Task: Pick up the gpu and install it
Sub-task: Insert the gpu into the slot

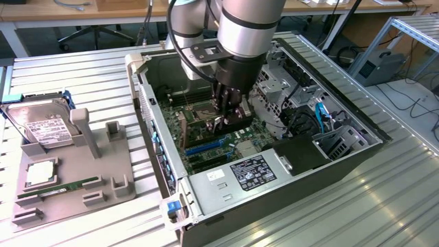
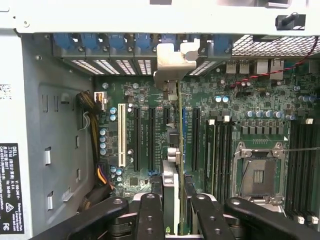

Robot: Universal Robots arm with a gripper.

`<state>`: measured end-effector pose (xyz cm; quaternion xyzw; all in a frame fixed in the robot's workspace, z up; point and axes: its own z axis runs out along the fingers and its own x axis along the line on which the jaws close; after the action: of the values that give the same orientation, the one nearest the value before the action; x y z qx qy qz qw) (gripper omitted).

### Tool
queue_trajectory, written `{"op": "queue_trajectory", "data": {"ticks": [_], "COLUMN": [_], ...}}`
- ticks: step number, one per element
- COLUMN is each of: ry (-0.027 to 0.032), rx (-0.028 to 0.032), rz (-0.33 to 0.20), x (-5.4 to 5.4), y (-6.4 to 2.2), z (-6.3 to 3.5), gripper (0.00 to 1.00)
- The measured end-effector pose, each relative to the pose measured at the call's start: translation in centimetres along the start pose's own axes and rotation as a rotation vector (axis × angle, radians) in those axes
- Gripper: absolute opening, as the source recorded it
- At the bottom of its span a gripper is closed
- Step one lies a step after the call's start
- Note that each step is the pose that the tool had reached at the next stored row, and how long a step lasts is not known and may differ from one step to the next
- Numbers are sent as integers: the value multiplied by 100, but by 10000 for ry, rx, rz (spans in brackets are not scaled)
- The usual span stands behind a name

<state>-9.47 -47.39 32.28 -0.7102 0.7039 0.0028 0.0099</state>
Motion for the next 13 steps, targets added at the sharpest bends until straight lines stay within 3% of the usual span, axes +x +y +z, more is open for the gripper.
{"op": "queue_trajectory", "data": {"ticks": [13], "ry": [1], "rx": [-1], "rz": [1], "x": [-32], "y": [1], "z": [71], "gripper": [27]}}
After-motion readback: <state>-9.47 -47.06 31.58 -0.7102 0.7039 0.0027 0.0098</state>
